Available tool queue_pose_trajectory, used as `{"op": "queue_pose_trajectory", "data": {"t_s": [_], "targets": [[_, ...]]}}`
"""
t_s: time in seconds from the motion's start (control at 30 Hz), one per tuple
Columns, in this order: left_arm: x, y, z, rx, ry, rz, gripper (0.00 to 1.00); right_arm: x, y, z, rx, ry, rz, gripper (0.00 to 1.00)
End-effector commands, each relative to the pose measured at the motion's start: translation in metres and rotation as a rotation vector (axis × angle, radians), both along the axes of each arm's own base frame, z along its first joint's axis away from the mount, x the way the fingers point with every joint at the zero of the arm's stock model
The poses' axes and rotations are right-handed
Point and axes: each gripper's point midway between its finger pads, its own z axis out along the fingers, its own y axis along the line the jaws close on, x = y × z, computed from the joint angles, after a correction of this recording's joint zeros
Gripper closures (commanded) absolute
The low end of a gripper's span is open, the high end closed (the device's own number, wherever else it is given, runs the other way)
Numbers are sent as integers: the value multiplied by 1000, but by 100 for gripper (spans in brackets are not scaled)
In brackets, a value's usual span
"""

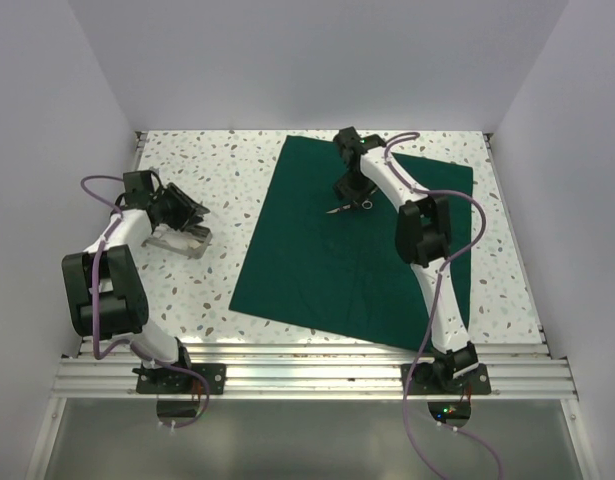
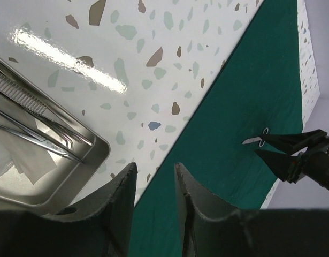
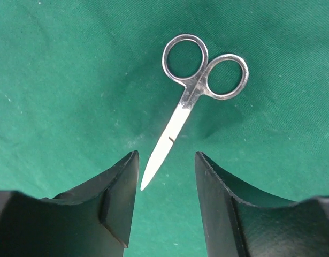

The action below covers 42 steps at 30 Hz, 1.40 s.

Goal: Prepare the surgical pack

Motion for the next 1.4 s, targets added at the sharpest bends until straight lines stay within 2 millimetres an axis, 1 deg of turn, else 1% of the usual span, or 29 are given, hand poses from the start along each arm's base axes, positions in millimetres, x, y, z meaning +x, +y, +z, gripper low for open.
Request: {"op": "queue_pose_trajectory", "data": {"t_s": [0.0,0.27,0.4,0.43,0.73,0.83,0.87,0.93,0.97,1.0,1.1,1.13,1.17,1.2,1.23,1.27,1.3,1.33,1.37], "targets": [[16,-3,19,-6,-73,-27,62,10,-4,4,-20,-34,-59,51],[17,-5,18,-17,-73,-38,62,8,-3,-9,-28,-12,-67,56],[20,-6,20,-20,-79,-44,62,4,-4,-16,-37,11,-65,64],[20,-6,20,-23,-77,-46,62,3,-5,-19,-43,20,-64,68],[21,-9,24,-29,-89,-61,62,-11,-1,-37,-44,92,-22,75],[21,-9,25,-28,-92,-63,62,-12,-1,-41,-39,104,-5,81],[21,-9,27,-28,-98,-66,62,-12,1,-42,-34,102,0,91],[21,-10,28,-32,-104,-75,61,-11,3,-38,-27,92,13,99],[22,-12,29,-35,-107,-83,61,-10,3,-37,-25,87,14,100],[22,-14,29,-43,-108,-98,61,-7,4,-27,-13,64,19,100],[23,-20,34,-44,-124,-131,57,-8,9,-15,12,45,58,100],[24,-21,35,-46,-130,-138,56,-10,9,-4,20,32,74,100],[24,-24,36,-46,-133,-147,55,-9,10,1,30,15,89,100],[24,-26,39,-50,-138,-155,55,-10,12,17,44,-11,128,100],[24,-27,39,-54,-138,-160,55,-10,12,23,49,-23,152,100],[25,-30,41,-55,-145,-170,55,-13,11,22,45,-22,172,100],[24,-33,42,-63,-146,-179,55,-16,10,27,40,-30,211,100],[24,-36,43,-65,-149,-189,55,-23,9,31,51,-27,235,100],[24,-40,46,-75,-157,-205,55,-20,10,38,53,-62,282,100]]}}
